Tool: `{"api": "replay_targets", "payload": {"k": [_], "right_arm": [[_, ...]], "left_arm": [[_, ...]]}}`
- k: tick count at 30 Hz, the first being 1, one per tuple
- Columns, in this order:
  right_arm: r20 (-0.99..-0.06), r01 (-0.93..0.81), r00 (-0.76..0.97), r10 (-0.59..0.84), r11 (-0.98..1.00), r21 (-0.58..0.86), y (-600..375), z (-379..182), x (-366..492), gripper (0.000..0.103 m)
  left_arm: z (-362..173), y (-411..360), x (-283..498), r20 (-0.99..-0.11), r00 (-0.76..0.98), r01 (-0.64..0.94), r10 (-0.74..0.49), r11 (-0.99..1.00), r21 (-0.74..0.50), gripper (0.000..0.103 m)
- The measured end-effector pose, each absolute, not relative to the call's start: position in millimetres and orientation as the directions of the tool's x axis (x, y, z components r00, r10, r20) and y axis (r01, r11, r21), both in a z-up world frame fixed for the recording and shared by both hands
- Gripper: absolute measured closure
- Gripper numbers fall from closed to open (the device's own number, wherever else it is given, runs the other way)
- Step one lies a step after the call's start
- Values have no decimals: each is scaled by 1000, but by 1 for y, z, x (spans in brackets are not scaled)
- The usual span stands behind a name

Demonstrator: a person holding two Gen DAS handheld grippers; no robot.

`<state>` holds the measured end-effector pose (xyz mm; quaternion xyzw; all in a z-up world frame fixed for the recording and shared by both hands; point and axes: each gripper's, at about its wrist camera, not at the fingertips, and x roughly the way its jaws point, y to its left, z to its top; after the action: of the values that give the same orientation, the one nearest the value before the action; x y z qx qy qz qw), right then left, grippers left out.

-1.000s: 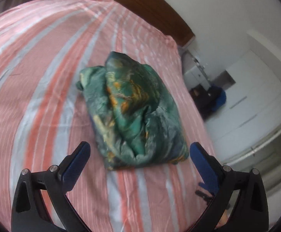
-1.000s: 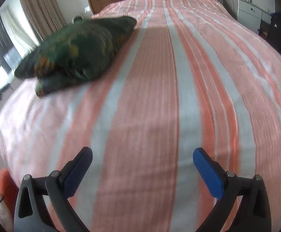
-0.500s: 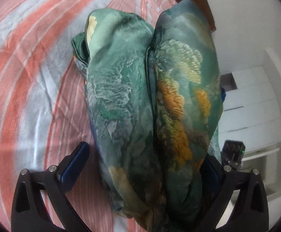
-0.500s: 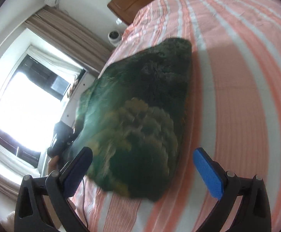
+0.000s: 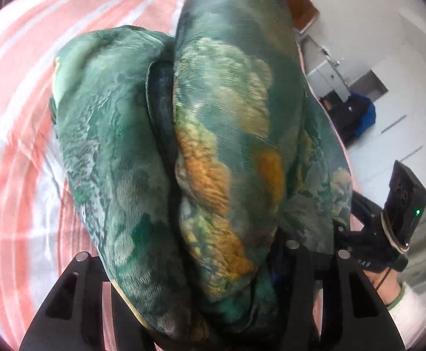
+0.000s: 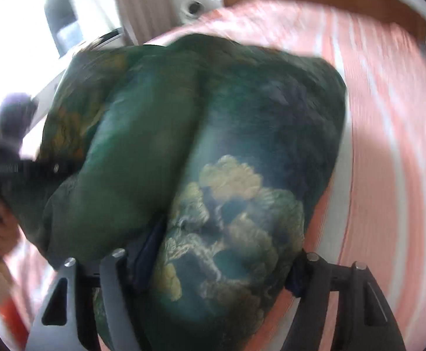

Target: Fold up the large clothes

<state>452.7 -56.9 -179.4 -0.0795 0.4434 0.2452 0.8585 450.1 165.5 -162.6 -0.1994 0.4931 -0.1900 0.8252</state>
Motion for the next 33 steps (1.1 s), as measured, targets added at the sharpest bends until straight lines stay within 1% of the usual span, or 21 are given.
{"api": "replay_targets", "payload": {"k": [1, 3, 6, 8, 10, 11, 12, 13, 14, 15, 16, 17, 18, 20, 21, 23, 26, 28, 29, 30, 33], "right_arm": [[-786, -506, 511, 349, 861, 54, -52, -174, 444, 36], [-750, -518, 546, 374, 854, 49, -49, -162, 426, 37], [-685, -520, 597, 417, 852, 66, -55, -138, 407, 37], [-653, -510, 618, 439, 855, 92, -62, -125, 406, 37], [-633, -499, 631, 448, 860, 111, -67, -116, 414, 37], [-632, -492, 627, 455, 861, 131, -71, -114, 420, 36], [-649, -476, 603, 464, 862, 175, -77, -117, 435, 31], [-673, -448, 571, 471, 865, 225, -88, -122, 445, 22], [-710, -395, 523, 472, 872, 288, -100, -134, 460, 14], [-736, -348, 503, 453, 886, 307, -109, -144, 469, 4], [-750, -312, 510, 422, 903, 296, -119, -150, 469, 3], [-756, -291, 529, 385, 920, 264, -128, -152, 462, 3], [-755, -287, 544, 366, 927, 243, -136, -152, 451, 2], [-751, -298, 566, 341, 933, 200, -148, -149, 428, 0], [-751, -302, 583, 310, 941, 154, -149, -145, 410, 0], [-742, -301, 621, 252, 951, 72, -153, -141, 383, 0], [-723, -281, 657, 214, 959, 29, -159, -130, 344, 0], [-703, -261, 680, 207, 965, 32, -163, -120, 314, 0], [-694, -252, 689, 209, 967, 41, -163, -114, 299, 0], [-685, -243, 698, 210, 969, 50, -163, -109, 287, 0], [-659, -231, 722, 212, 971, 60, -165, -92, 232, 0]], "left_arm": [[-156, 162, 445, -732, 450, 127, -512, 848, -515, 50], [-138, 158, 438, -713, 473, 152, -518, 845, -513, 50], [-111, 152, 433, -670, 513, 192, -536, 833, -519, 50], [-93, 146, 441, -656, 544, 224, -524, 844, -488, 50], [-88, 135, 454, -658, 560, 234, -504, 858, -458, 40], [-94, 129, 463, -668, 551, 227, -501, 860, -458, 25], [-106, 125, 477, -687, 538, 210, -488, 867, -452, 14], [-122, 123, 489, -712, 523, 180, -468, 877, -444, 11], [-138, 120, 497, -737, 506, 149, -449, 887, -438, 12], [-148, 124, 497, -752, 503, 119, -426, 896, -428, 15], [-155, 129, 490, -747, 515, 103, -420, 896, -433, 15], [-155, 134, 480, -719, 544, 112, -433, 886, -449, 14], [-148, 141, 465, -691, 594, 111, -412, 892, -438, 13], [-129, 149, 438, -658, 675, 102, -335, 925, -366, 8], [-118, 148, 424, -644, 711, 97, -283, 946, -309, 5], [-97, 144, 392, -613, 774, 74, -159, 984, -162, 2], [-79, 129, 352, -533, 846, 48, -19, 998, 41, 0], [-66, 124, 317, -490, 871, 48, 21, 991, 127, 0], [-61, 130, 290, -476, 879, 55, 23, 987, 151, 0], [-59, 116, 276, -466, 884, 66, 22, 983, 172, 0], [-48, 98, 222, -456, 890, 98, -3, 978, 184, 0]]}}
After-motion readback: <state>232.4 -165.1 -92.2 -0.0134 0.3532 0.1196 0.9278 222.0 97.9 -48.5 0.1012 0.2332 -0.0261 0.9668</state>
